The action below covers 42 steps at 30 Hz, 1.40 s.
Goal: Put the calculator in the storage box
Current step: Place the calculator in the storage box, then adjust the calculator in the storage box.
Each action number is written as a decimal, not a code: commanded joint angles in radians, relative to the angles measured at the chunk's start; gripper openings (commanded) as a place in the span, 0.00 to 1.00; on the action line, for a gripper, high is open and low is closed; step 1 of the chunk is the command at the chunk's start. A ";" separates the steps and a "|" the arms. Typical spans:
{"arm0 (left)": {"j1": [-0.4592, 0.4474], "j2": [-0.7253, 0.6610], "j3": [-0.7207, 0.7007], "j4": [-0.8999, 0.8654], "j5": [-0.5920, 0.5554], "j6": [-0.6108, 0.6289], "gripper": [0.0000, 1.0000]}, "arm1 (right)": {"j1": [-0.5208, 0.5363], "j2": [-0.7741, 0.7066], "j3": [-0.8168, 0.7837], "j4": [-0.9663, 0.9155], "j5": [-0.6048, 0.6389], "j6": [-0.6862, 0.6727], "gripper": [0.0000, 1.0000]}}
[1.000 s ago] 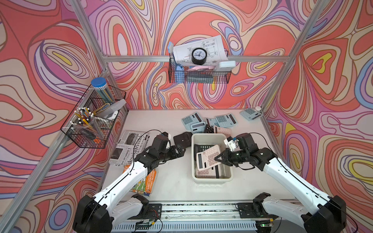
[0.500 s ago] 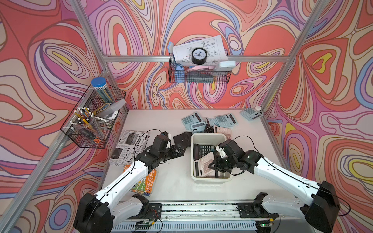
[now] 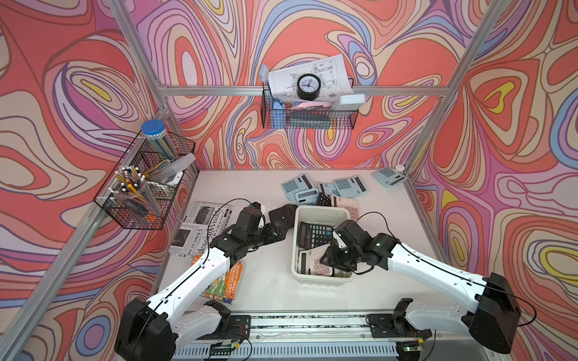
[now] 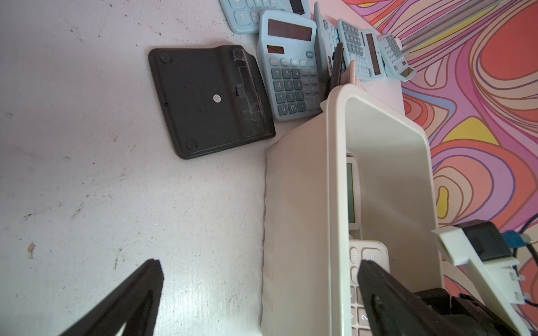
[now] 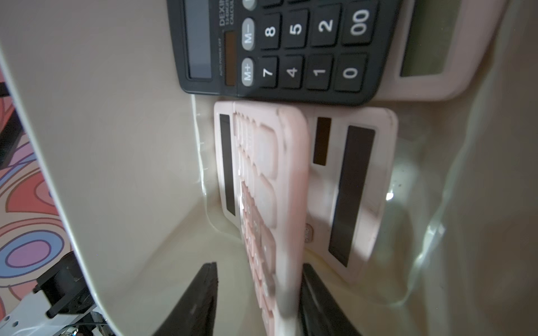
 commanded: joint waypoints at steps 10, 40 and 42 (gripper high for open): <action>0.005 0.015 0.027 -0.010 0.007 0.017 0.98 | 0.005 -0.005 0.162 -0.205 0.148 -0.104 0.56; -0.007 0.149 -0.167 0.465 0.342 -0.294 0.99 | 0.053 0.196 0.131 0.049 0.127 -0.179 0.53; -0.016 0.145 -0.171 0.461 0.336 -0.297 0.99 | 0.048 0.159 0.176 0.005 0.182 -0.192 0.54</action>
